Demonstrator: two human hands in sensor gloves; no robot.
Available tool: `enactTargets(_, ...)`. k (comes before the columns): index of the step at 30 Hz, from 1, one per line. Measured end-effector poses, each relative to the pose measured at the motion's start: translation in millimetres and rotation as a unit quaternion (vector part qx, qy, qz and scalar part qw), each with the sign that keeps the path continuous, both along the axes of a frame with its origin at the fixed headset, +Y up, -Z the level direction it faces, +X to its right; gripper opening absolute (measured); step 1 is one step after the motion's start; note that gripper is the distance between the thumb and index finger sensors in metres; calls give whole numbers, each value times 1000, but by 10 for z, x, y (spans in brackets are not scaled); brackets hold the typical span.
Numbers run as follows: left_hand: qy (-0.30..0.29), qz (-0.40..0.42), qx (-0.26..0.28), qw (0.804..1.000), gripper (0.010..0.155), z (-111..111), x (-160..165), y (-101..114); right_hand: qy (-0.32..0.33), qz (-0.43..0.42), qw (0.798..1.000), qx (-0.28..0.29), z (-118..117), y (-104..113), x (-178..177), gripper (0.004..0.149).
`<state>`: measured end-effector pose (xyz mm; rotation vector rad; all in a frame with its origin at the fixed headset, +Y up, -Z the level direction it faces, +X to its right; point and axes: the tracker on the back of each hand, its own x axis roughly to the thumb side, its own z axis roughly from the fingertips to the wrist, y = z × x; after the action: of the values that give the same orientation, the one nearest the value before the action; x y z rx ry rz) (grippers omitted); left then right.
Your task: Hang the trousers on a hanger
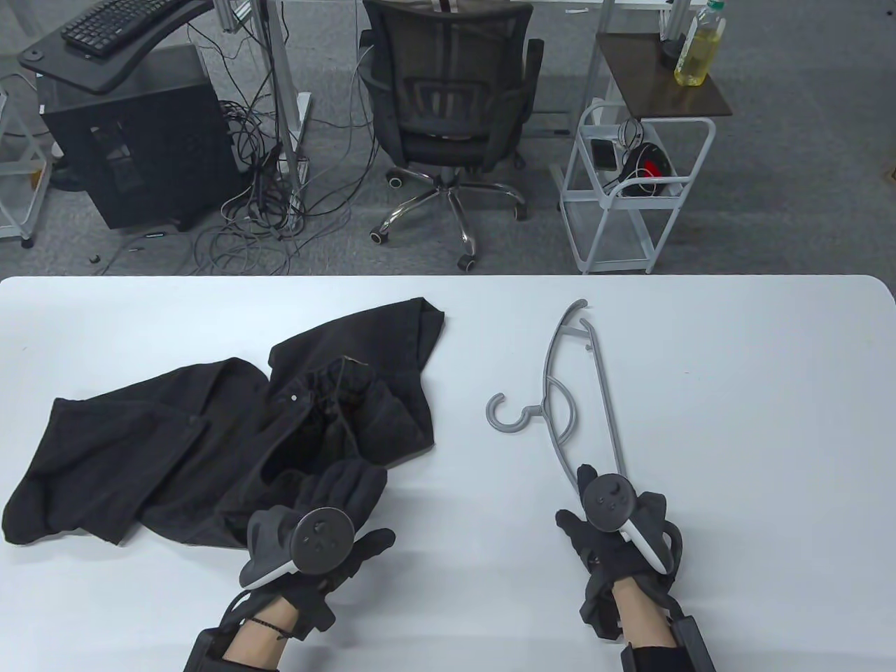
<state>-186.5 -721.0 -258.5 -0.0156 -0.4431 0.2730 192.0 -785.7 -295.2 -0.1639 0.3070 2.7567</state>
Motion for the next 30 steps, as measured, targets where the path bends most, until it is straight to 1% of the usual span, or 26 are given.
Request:
enactTargets(5, 0, 3, -3, 1000, 82, -4, -4, -5, -15, 28, 999, -9, -9, 4, -21, 69)
enactTargets(8, 0, 0, -6, 1000, 82, -9, -1, -14, -15, 74, 997, -2, -5, 31, -25, 61)
enactTargets(13, 1, 1, -5, 1000, 81, -9, -4, -14, -17, 84, 996, 14, 4, 54, -20, 52)
enactTargets(17, 5, 2, -6, 1000, 81, -4, -22, -11, -19, 77, 997, 26, 12, 68, -5, 48)
enactTargets(20, 10, 4, -2, 1000, 81, -10, -45, -3, -37, 51, 997, 55, 32, 111, 49, 47)
enactTargets(24, 18, 9, 5, 1000, 81, -12, -91, 16, -64, 1, 995, 75, 58, 179, 163, 45)
enactTargets(27, 32, 19, 14, 999, 81, -24, -162, 44, -84, -61, 990, 99, 88, 245, 261, 44)
enactTargets(30, 47, 30, 19, 998, 81, -37, -246, 56, -87, -116, 983, 108, 120, 261, 315, 43)
